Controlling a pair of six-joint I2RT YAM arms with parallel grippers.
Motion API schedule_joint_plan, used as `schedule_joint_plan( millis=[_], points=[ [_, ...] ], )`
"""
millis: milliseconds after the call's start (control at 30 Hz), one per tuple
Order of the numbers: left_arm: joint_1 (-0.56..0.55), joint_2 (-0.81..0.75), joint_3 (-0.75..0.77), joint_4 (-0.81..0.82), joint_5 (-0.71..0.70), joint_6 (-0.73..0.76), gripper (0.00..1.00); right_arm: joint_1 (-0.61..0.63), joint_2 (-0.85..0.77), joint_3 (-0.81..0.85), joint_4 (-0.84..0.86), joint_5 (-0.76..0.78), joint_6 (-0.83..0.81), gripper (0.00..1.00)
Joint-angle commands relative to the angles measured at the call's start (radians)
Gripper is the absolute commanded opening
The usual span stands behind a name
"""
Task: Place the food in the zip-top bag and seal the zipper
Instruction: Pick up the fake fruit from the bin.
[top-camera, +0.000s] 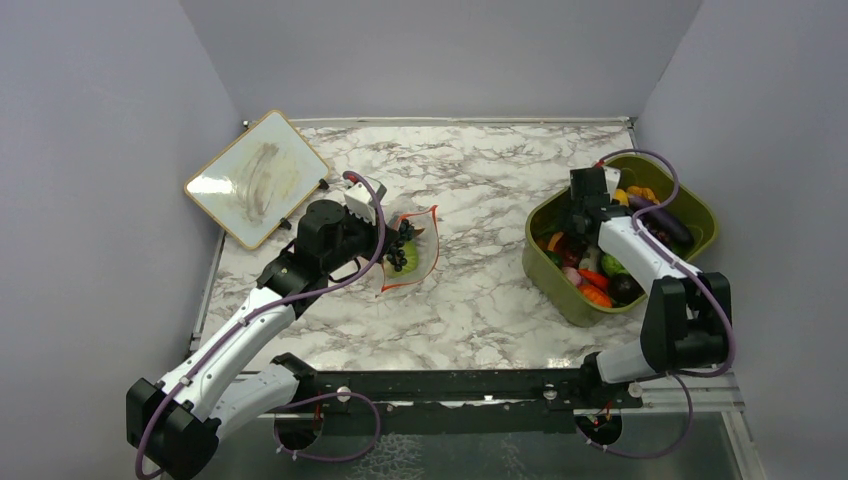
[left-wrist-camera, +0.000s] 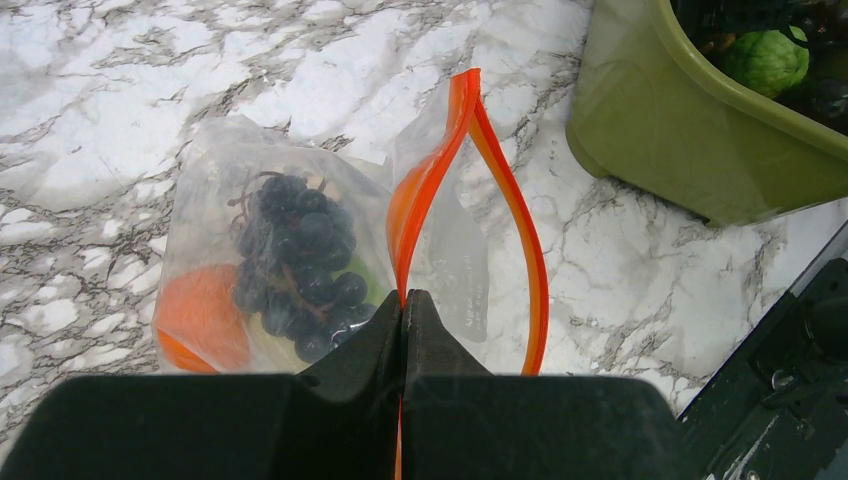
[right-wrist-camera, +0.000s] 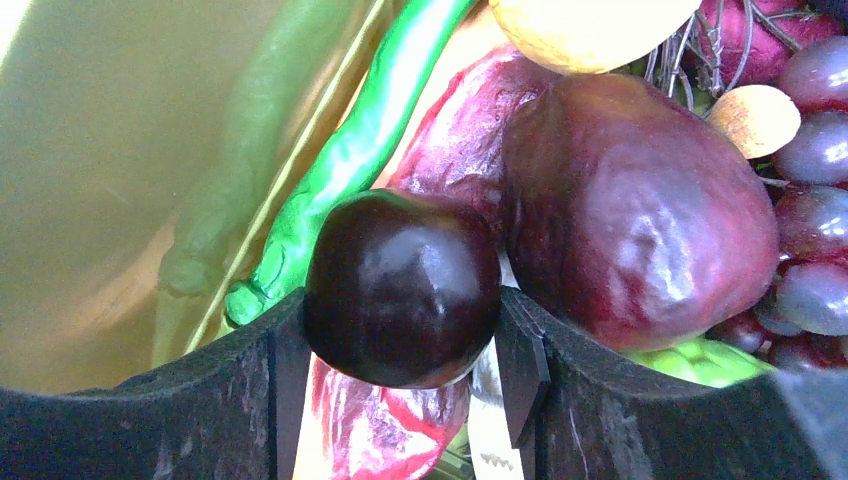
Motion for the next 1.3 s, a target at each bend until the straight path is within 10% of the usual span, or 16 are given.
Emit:
schedule_joint_plan(
  millis=[0,800,1267],
  points=[
    [-0.001,-0.018,-0.012,0.024,0.011,0.006,0.00,-0.004,-0.057,-0.012,0.036,0.007,-0.008,0.49],
    [-0.001,-0.009,-0.016,0.028,-0.004,0.008,0.00,-0.003,-0.358,0.099,-0.110,-0.137,-0.052,0.39],
    [-0.001,0.004,-0.015,0.032,-0.020,0.002,0.00,0.000,-0.459,0.144,-0.104,-0.486,0.024,0.37]
  ],
)
